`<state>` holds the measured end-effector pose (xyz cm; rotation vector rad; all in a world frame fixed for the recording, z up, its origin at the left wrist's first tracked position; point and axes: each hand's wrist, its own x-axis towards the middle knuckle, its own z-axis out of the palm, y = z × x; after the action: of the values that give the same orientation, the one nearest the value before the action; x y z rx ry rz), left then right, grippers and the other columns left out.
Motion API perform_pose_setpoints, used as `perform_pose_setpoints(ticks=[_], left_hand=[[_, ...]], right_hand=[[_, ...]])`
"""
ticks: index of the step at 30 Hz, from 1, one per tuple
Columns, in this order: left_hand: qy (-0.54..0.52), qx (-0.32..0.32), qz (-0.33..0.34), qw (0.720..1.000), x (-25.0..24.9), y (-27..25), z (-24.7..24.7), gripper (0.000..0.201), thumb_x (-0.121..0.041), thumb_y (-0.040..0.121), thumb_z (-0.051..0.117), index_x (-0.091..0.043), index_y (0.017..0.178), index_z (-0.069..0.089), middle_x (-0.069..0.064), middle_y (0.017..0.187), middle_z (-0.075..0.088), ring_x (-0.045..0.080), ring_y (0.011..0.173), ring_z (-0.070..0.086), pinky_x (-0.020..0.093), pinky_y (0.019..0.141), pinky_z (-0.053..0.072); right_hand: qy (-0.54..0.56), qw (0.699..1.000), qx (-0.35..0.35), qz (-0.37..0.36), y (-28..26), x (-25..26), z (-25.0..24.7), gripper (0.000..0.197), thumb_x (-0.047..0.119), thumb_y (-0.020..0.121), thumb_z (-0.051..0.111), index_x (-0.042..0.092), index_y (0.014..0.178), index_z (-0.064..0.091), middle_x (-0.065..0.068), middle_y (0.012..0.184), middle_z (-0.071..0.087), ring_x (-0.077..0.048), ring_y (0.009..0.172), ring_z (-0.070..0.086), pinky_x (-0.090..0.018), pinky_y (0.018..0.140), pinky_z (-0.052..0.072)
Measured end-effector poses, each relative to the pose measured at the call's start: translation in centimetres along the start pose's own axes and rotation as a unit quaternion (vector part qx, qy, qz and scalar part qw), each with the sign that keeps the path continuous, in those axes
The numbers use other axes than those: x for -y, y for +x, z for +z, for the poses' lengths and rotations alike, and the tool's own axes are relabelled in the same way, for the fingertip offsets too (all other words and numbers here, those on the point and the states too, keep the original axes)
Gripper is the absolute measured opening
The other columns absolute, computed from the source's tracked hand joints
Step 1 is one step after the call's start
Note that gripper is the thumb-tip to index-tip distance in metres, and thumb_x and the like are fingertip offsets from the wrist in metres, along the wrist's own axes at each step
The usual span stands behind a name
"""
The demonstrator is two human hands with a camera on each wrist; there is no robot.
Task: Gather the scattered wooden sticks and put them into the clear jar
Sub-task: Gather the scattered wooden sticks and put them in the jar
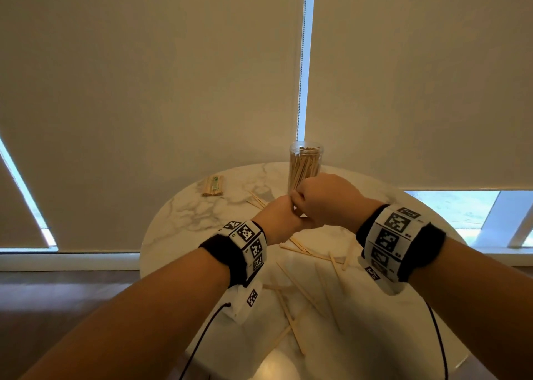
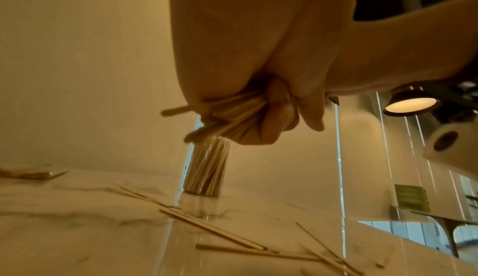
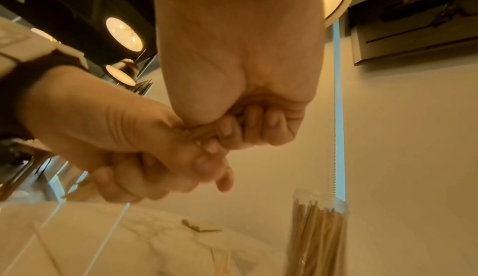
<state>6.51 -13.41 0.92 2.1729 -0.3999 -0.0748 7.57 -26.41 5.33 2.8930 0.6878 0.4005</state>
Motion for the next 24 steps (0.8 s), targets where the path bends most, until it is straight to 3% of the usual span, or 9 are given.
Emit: perform_pose_setpoints(ticks=[3,6,8,10,13,15,17,21,24], left_hand=[[-0.058,0.045,0.001,0.997,-0.4,-0.5,-0.8,0.032,-0.024,0.082,0.08,-0.021,0.105,0.059,-0.001,0.062,0.058,0.013,0.047,0.05,0.025,0.047,0.048],[-0.1,0.07,-0.018,0.992,-0.4,-0.8,-2.3,0.047,-0.04,0.082,0.079,-0.024,0.119,0.054,0.004,0.079,0.075,0.024,0.069,0.07,0.038,0.074,0.061],[-0.108,0.026,-0.041,0.993,0.3,-0.5,-3.3,0.048,-0.057,0.087,0.064,-0.021,0.119,0.055,0.007,0.089,0.078,0.025,0.085,0.075,0.047,0.091,0.057],[-0.149,-0.067,-0.099,0.982,1.2,0.1,-4.1,0.058,-0.068,0.091,0.046,-0.018,0.117,0.059,0.007,0.091,0.078,0.024,0.091,0.075,0.049,0.096,0.054],[-0.342,-0.104,-0.174,0.917,1.1,0.2,-3.9,0.066,-0.067,0.096,0.035,-0.011,0.12,0.058,0.014,0.097,0.076,0.032,0.096,0.073,0.048,0.09,0.056],[-0.45,-0.082,-0.168,0.873,-0.1,0.1,-3.1,0.065,-0.063,0.098,0.036,-0.005,0.117,0.058,0.022,0.102,0.074,0.038,0.095,0.073,0.049,0.087,0.058],[-0.494,-0.079,-0.148,0.853,-1.5,0.0,-2.2,0.057,-0.051,0.103,0.039,0.002,0.108,0.06,0.024,0.095,0.074,0.038,0.088,0.074,0.043,0.08,0.061],[-0.463,-0.099,-0.156,0.867,-2.0,0.3,-2.3,0.035,-0.032,0.102,0.052,-0.001,0.091,0.061,0.015,0.068,0.072,0.021,0.055,0.07,0.02,0.044,0.054],[-0.392,-0.085,-0.18,0.898,-1.1,0.5,-2.6,0.028,-0.032,0.094,0.066,-0.004,0.093,0.063,0.011,0.074,0.071,0.006,0.041,0.053,0.012,0.036,0.042]], right_hand=[[0.008,0.999,-0.023,-0.035,0.0,-0.6,0.6,0.039,0.035,0.101,0.037,0.013,0.081,0.063,0.001,0.068,0.056,-0.017,0.057,0.047,-0.031,0.058,0.044],[0.058,0.996,-0.064,0.0,-0.2,-2.4,0.7,0.041,0.035,0.102,0.038,0.017,0.071,0.06,0.003,0.063,0.053,-0.019,0.059,0.053,-0.028,0.055,0.035],[0.078,0.991,-0.085,0.06,-0.5,-3.7,0.5,0.042,0.033,0.1,0.039,0.017,0.065,0.055,0.001,0.061,0.051,-0.023,0.061,0.054,-0.029,0.05,0.028],[0.119,0.98,-0.106,0.116,-0.9,-4.6,0.2,0.045,0.031,0.1,0.04,0.012,0.06,0.051,-0.003,0.059,0.047,-0.025,0.058,0.048,-0.031,0.049,0.027],[0.165,0.965,-0.12,0.164,-0.8,-4.7,0.0,0.047,0.03,0.099,0.04,0.004,0.063,0.054,-0.008,0.058,0.046,-0.026,0.056,0.046,-0.033,0.05,0.028],[0.186,0.961,-0.128,0.157,-0.7,-3.5,0.2,0.047,0.03,0.099,0.04,0.006,0.062,0.056,-0.006,0.055,0.047,-0.023,0.053,0.045,-0.032,0.049,0.029],[0.191,0.962,-0.133,0.142,-0.5,-2.1,0.7,0.049,0.034,0.1,0.038,0.009,0.066,0.062,-0.003,0.056,0.052,-0.02,0.053,0.05,-0.031,0.051,0.033],[0.193,0.965,-0.115,0.138,-0.7,-1.4,1.0,0.056,0.048,0.1,0.034,0.017,0.068,0.067,-0.003,0.062,0.062,-0.021,0.059,0.059,-0.032,0.057,0.043],[0.233,0.964,-0.086,0.095,-1.1,-1.9,0.9,0.05,0.051,0.1,0.039,0.02,0.072,0.067,-0.001,0.065,0.062,-0.018,0.061,0.058,-0.031,0.055,0.041]])
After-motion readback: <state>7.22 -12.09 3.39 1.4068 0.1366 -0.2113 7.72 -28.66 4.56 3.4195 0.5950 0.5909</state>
